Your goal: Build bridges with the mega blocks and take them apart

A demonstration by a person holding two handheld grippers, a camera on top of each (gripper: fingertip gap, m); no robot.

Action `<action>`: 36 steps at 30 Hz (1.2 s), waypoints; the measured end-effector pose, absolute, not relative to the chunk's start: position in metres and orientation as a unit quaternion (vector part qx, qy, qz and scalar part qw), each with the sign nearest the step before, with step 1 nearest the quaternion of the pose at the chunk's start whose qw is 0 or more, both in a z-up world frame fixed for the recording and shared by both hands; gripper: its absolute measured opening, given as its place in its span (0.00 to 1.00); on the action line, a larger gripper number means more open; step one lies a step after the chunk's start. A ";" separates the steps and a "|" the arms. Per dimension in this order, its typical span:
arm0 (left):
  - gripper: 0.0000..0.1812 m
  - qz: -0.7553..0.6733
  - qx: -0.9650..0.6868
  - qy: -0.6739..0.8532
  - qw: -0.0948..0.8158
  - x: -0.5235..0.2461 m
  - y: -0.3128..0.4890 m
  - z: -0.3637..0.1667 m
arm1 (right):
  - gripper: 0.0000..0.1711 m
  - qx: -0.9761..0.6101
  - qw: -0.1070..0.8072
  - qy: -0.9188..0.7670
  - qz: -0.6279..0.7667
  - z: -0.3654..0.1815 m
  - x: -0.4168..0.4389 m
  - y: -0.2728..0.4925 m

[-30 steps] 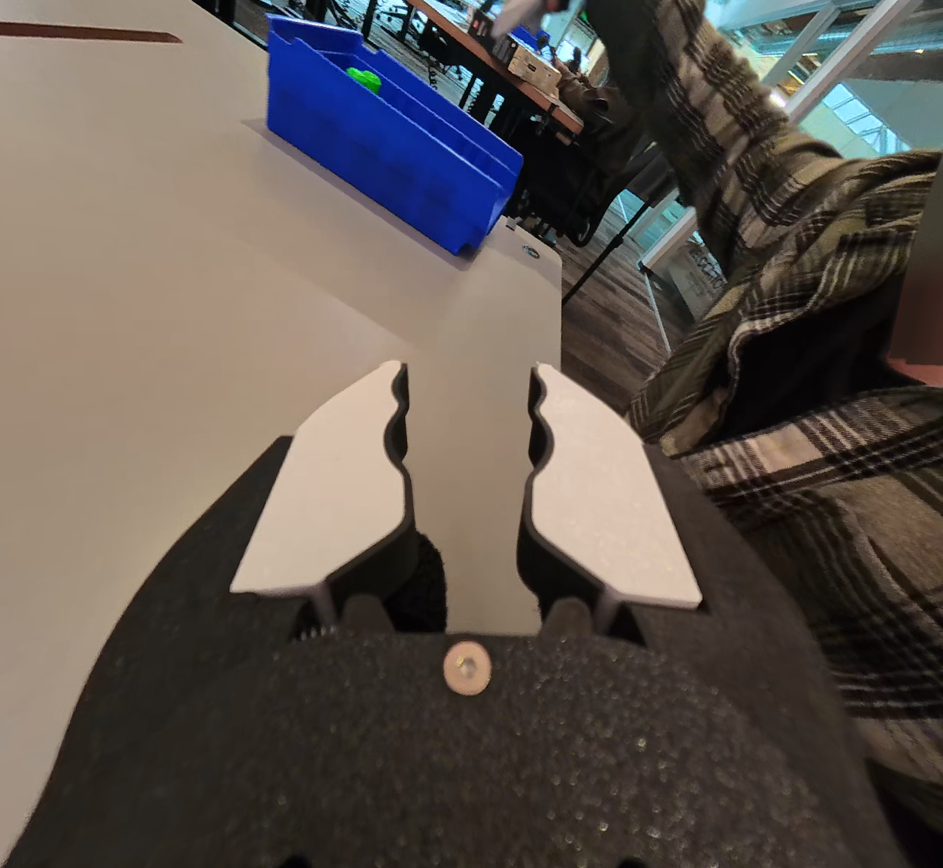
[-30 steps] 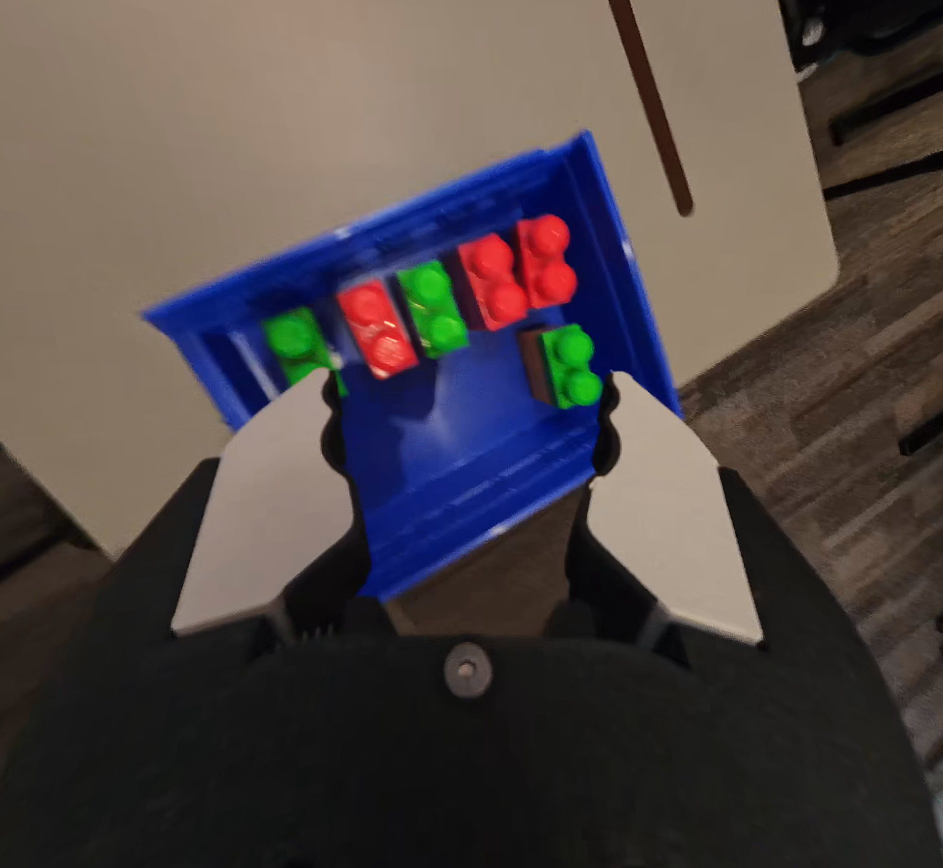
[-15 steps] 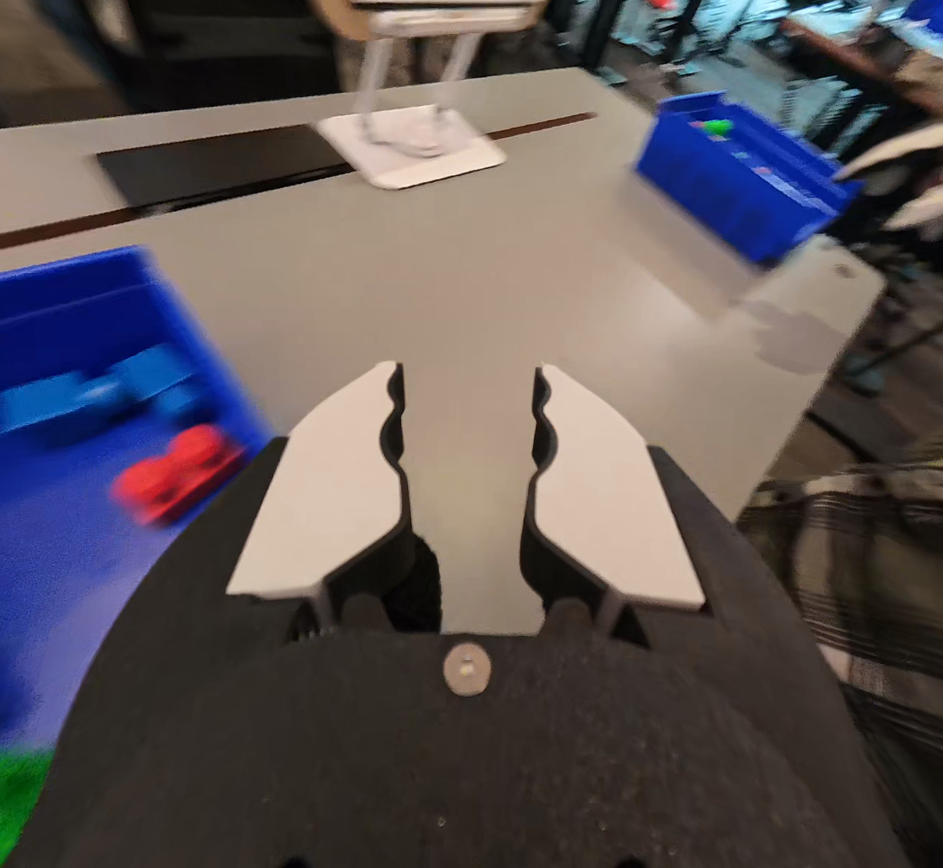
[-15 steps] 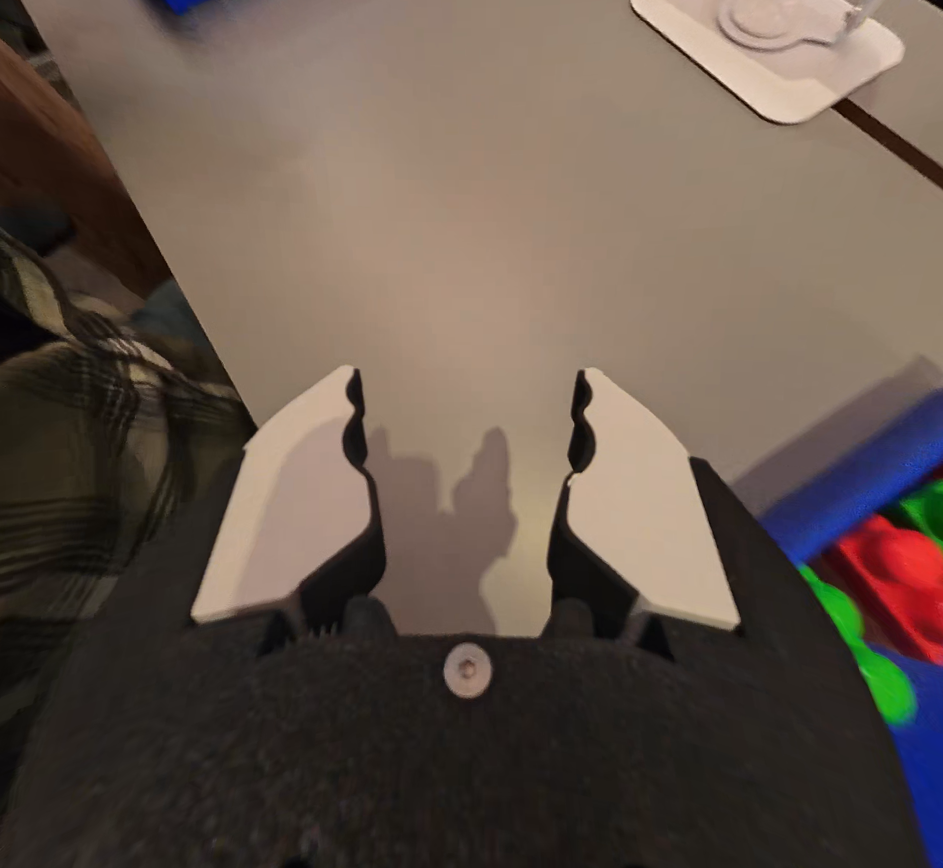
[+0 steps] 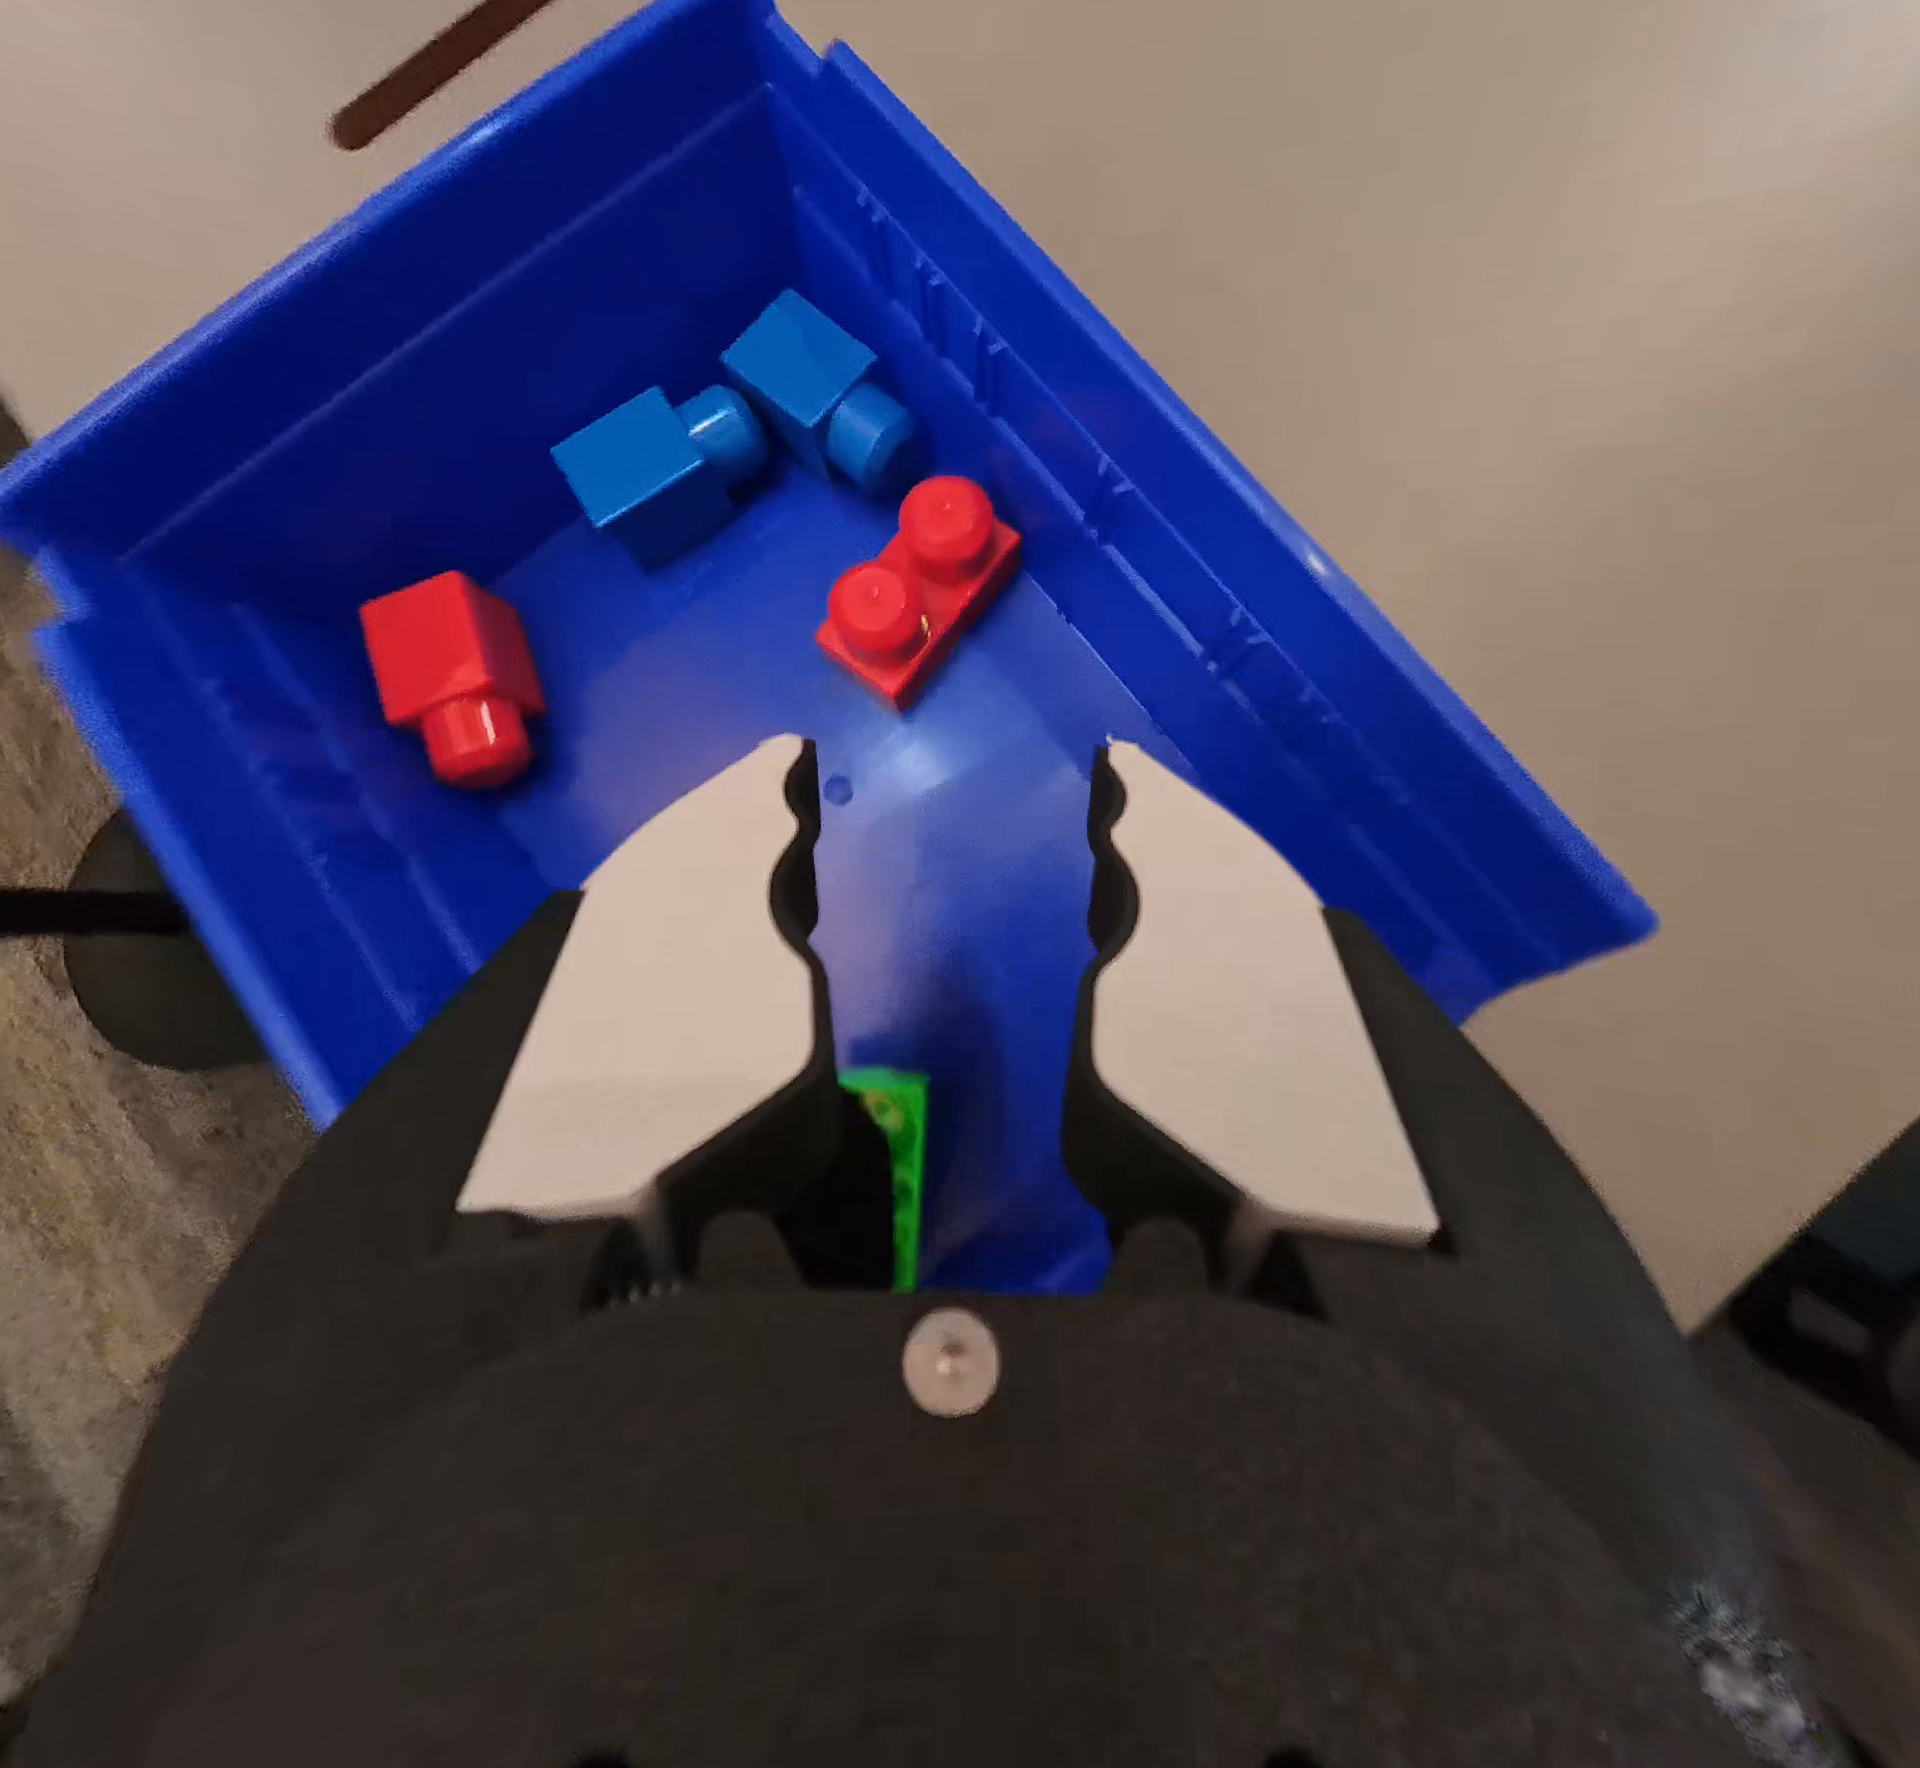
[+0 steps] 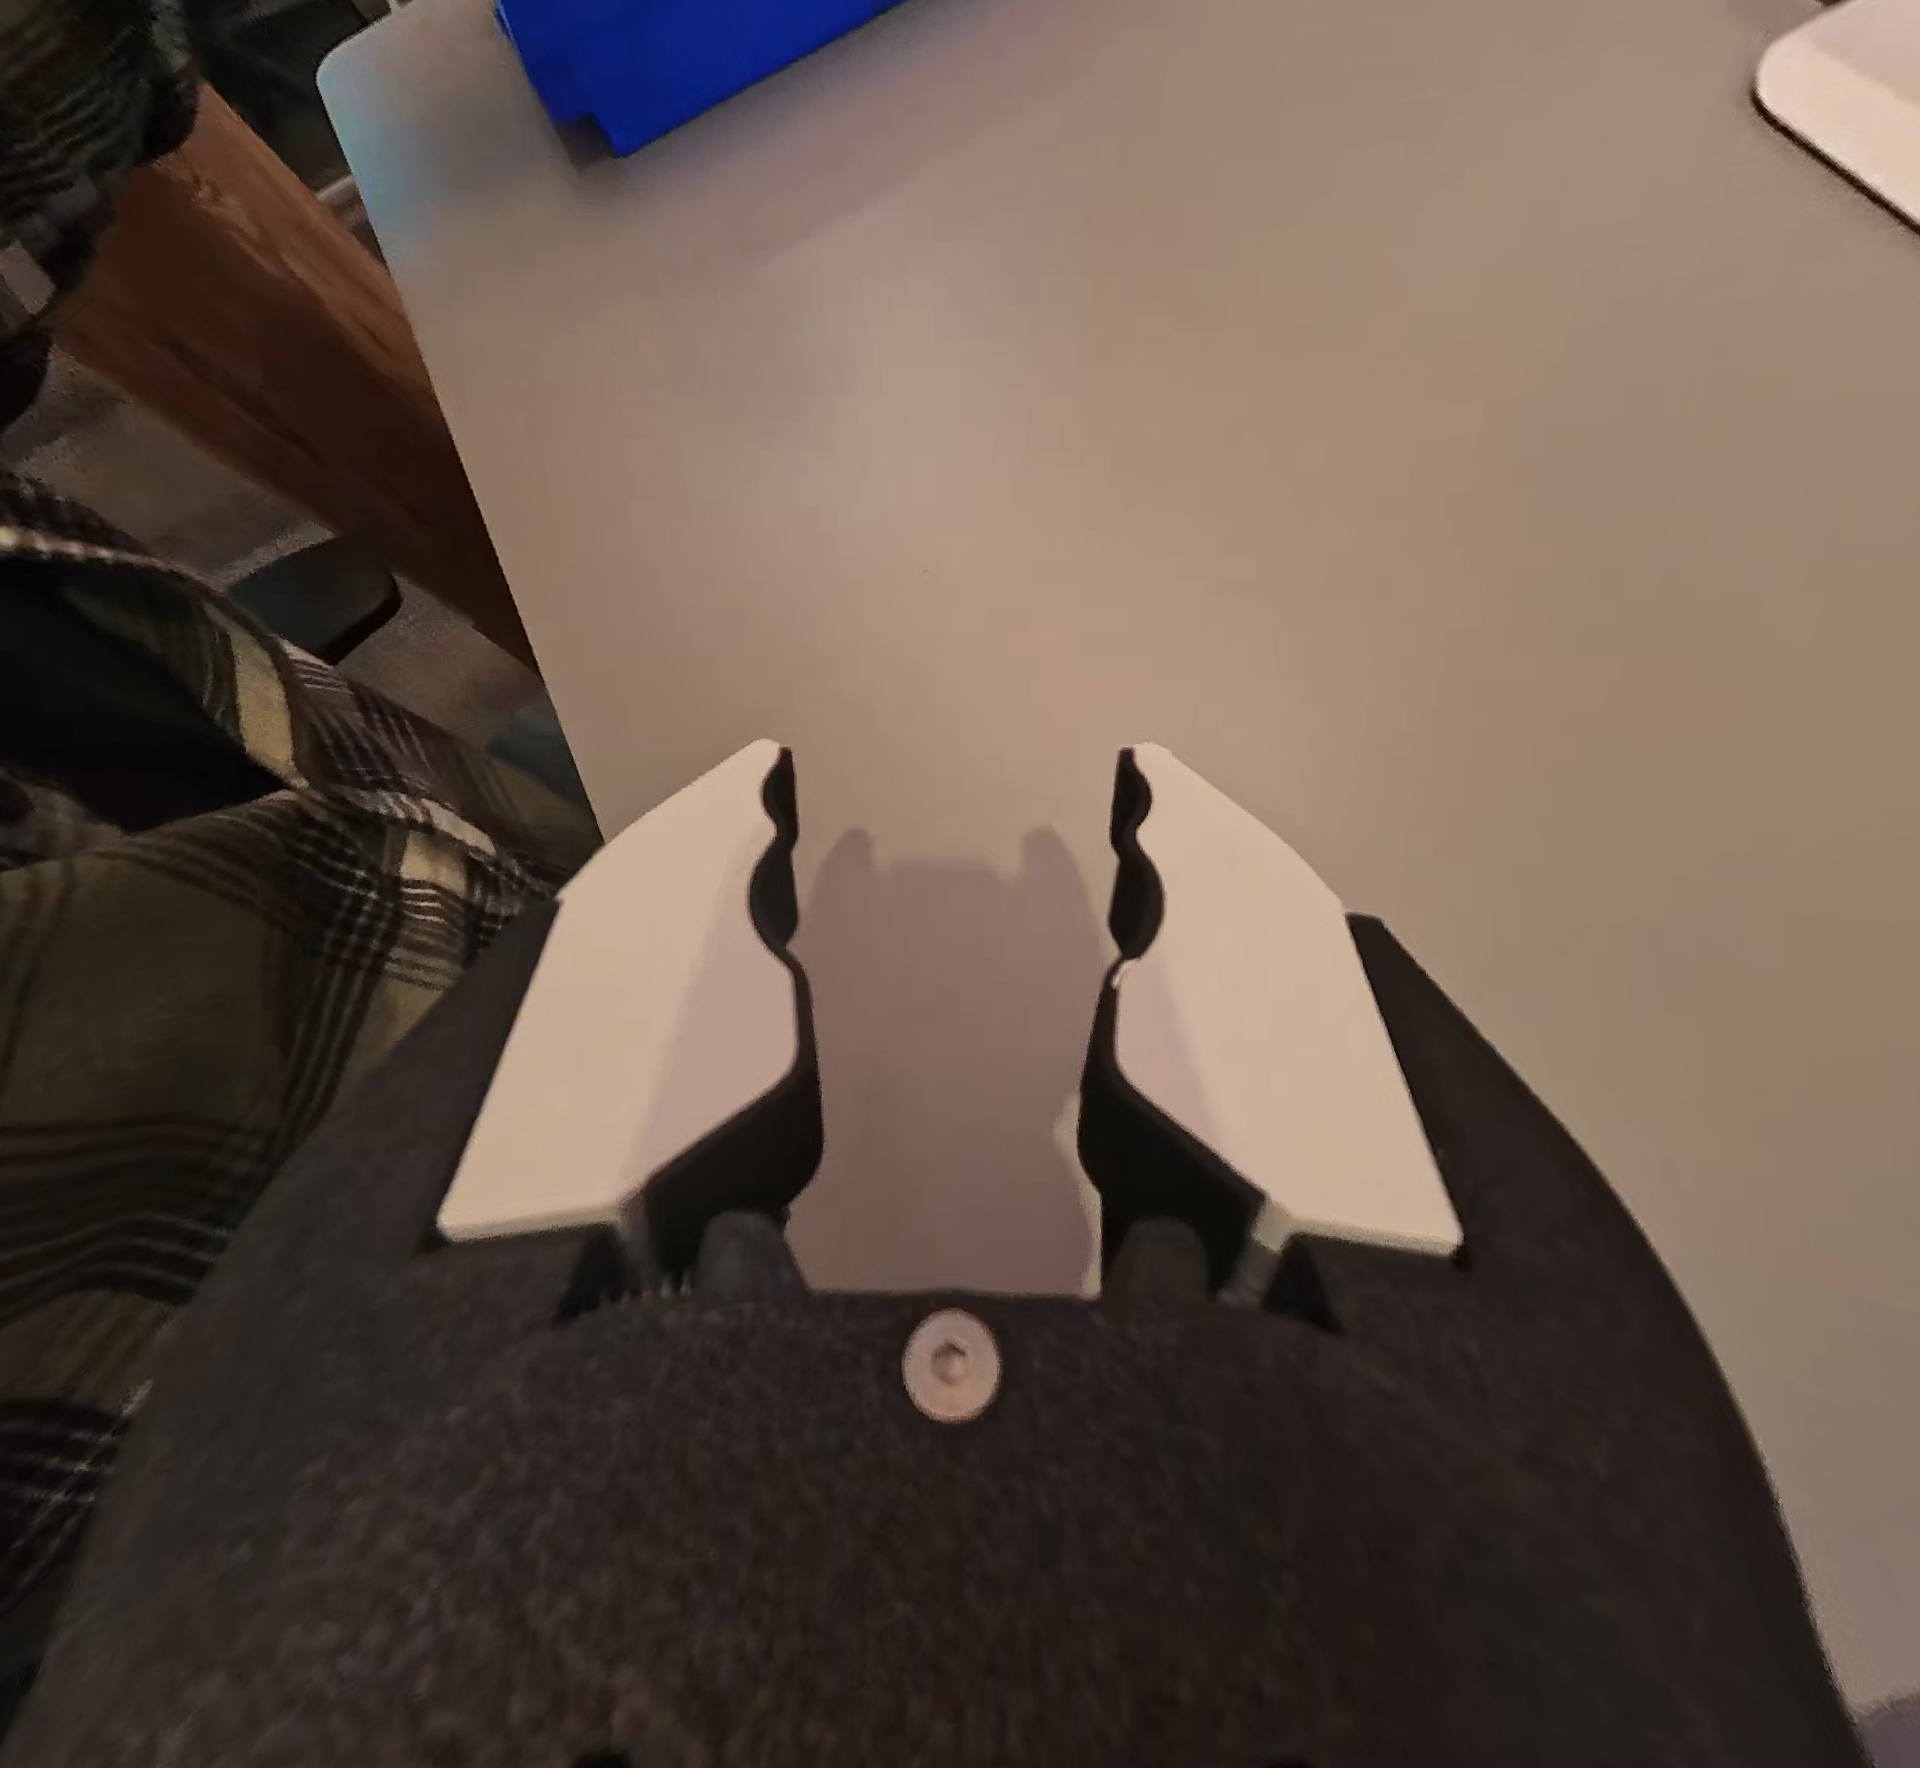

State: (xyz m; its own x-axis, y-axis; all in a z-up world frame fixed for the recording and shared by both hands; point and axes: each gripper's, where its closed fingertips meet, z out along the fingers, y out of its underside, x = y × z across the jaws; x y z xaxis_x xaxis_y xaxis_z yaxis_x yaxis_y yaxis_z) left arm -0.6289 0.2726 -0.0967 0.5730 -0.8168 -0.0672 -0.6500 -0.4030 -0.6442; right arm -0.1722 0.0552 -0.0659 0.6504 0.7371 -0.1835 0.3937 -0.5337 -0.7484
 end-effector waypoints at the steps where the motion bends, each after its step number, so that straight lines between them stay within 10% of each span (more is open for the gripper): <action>1: 0.27 -0.127 -0.821 0.461 0.312 -0.624 0.279 -0.104 | 0.34 -0.839 0.344 -0.345 0.242 -0.063 -0.178 0.056; 22: 0.23 -0.161 -0.775 0.579 0.195 -0.591 0.322 -0.182 | 0.36 -0.846 0.311 -0.379 0.211 -0.063 -0.206 0.058; 36: 0.17 -0.156 -0.885 0.383 0.213 -0.617 0.315 -0.176 | 0.31 -0.842 0.324 -0.363 0.232 -0.070 -0.197 0.062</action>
